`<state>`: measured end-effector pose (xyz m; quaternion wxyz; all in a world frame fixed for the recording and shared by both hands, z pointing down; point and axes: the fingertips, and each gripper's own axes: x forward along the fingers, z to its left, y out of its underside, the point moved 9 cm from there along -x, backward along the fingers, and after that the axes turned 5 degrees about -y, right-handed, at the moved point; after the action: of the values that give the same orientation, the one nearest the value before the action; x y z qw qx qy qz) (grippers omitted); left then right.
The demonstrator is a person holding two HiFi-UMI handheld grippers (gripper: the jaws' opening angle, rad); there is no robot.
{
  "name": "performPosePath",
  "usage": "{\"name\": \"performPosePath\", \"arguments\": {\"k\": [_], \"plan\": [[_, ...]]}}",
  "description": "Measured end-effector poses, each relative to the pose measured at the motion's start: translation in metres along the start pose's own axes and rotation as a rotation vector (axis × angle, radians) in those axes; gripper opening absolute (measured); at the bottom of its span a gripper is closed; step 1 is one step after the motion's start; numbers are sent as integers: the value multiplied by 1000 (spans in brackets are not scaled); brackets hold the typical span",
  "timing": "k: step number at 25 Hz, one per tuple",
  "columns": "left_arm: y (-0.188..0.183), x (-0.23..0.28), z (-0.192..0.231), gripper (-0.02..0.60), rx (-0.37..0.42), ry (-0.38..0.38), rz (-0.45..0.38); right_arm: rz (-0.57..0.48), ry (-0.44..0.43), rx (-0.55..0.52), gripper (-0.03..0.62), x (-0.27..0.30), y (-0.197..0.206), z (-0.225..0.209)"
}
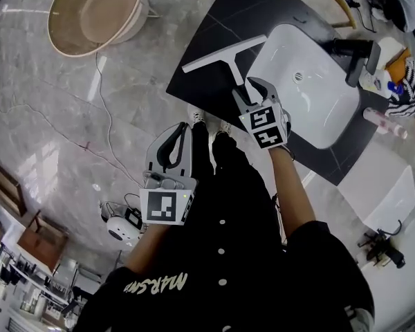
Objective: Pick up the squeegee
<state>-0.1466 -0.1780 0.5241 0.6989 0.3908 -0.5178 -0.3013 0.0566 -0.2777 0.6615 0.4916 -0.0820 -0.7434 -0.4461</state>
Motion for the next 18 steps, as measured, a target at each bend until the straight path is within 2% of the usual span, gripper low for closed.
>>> {"name": "performPosePath", "arguments": {"k": [5, 11, 15, 18], "plan": [[17, 7, 1, 20, -17, -7, 59, -11, -18, 23, 152, 12, 7, 1], [29, 9, 6, 20, -25, -28, 98, 5, 20, 24, 126, 20, 9, 4], [28, 10, 6, 20, -20, -37, 102, 11, 20, 32, 122, 19, 9, 3], [23, 8, 2, 20, -7, -33, 88, 51, 54, 25, 94, 14, 9, -1]]}}
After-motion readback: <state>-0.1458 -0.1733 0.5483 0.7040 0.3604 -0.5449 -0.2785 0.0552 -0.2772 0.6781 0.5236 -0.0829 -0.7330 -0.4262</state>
